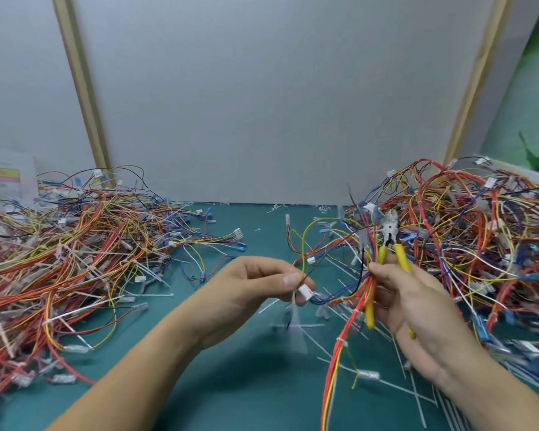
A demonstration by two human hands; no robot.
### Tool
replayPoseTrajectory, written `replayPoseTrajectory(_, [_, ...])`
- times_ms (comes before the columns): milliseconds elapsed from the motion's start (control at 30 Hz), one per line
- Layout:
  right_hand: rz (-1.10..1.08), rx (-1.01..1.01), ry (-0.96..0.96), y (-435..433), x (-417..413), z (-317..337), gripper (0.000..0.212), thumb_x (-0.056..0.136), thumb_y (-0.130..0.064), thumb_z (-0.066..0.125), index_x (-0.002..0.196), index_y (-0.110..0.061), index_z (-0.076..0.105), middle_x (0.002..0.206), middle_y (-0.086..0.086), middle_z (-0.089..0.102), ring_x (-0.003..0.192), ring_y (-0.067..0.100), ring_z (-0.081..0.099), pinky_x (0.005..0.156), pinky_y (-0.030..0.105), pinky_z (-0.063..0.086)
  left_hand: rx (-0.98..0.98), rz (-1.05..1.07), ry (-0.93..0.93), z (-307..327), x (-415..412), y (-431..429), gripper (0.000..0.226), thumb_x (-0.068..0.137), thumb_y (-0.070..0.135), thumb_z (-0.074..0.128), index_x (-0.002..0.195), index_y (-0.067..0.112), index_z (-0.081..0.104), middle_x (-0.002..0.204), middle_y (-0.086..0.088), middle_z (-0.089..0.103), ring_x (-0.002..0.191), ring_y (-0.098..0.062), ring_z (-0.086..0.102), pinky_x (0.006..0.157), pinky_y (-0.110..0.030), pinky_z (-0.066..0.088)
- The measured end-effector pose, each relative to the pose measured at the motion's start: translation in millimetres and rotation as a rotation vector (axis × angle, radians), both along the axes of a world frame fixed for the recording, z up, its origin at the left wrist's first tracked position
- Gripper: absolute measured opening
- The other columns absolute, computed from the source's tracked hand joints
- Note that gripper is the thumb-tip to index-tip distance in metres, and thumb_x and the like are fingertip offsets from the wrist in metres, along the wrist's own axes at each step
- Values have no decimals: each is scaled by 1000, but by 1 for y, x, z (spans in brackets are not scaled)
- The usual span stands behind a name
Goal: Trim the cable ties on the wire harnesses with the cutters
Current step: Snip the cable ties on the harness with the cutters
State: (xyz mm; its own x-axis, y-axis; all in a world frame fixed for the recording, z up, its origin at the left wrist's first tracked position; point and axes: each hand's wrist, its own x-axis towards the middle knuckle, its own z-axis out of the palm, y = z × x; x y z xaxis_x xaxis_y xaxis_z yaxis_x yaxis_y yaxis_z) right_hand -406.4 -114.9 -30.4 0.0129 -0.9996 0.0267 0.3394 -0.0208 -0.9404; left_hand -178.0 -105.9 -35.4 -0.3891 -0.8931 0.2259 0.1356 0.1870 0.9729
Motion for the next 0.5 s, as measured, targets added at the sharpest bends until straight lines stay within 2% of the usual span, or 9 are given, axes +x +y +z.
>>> replayPoseTrajectory(100, [-66,-59,79,1,-2,0,5,95,-13,62,93,-15,67,78,5,68,63,17,66,60,36,60,-24,-17,122,7,-2,4,12,85,10,67,92,7,76,86,-4,72,79,-15,65,80,-21,50])
replayPoseTrajectory(133, [-121,-101,115,2,-3,0,4,95,-16,63,96,-16,67,80,3,70,68,18,68,65,38,61,-34,29,182,10,-4,4,11,84,8,66,89,8,76,83,-5,72,75,-15,65,76,-20,51])
replayPoseTrajectory(200, [-212,-211,171,5,-6,7,9,93,-19,66,102,-19,66,83,-3,72,74,17,70,67,35,60,-83,228,268,12,-7,4,6,82,7,71,84,10,76,77,-6,70,68,-15,63,69,-21,50])
replayPoseTrajectory(233, [-205,-270,175,8,-6,11,12,90,-20,68,102,-20,66,86,-1,73,75,17,69,67,32,59,-124,346,268,12,-7,4,4,80,9,74,82,12,76,75,-6,69,67,-15,63,66,-22,50])
replayPoseTrajectory(300, [-50,-329,128,17,-2,18,24,78,-28,73,99,-18,67,93,9,74,73,19,66,64,32,58,-217,489,181,12,-9,5,3,76,15,75,80,14,75,73,-4,70,66,-16,64,63,-21,49])
replayPoseTrajectory(400, [131,-317,137,27,10,14,33,65,-32,76,93,-17,70,93,16,73,70,21,66,62,31,58,-255,464,72,8,-18,8,11,75,13,76,80,6,69,69,-3,70,63,-12,65,60,-16,48])
replayPoseTrajectory(500, [122,-321,210,31,21,-1,24,74,-16,76,97,-12,69,92,12,75,71,24,69,64,29,59,-218,390,48,3,-28,11,18,72,13,77,82,1,69,70,-4,72,63,-12,67,59,-13,48])
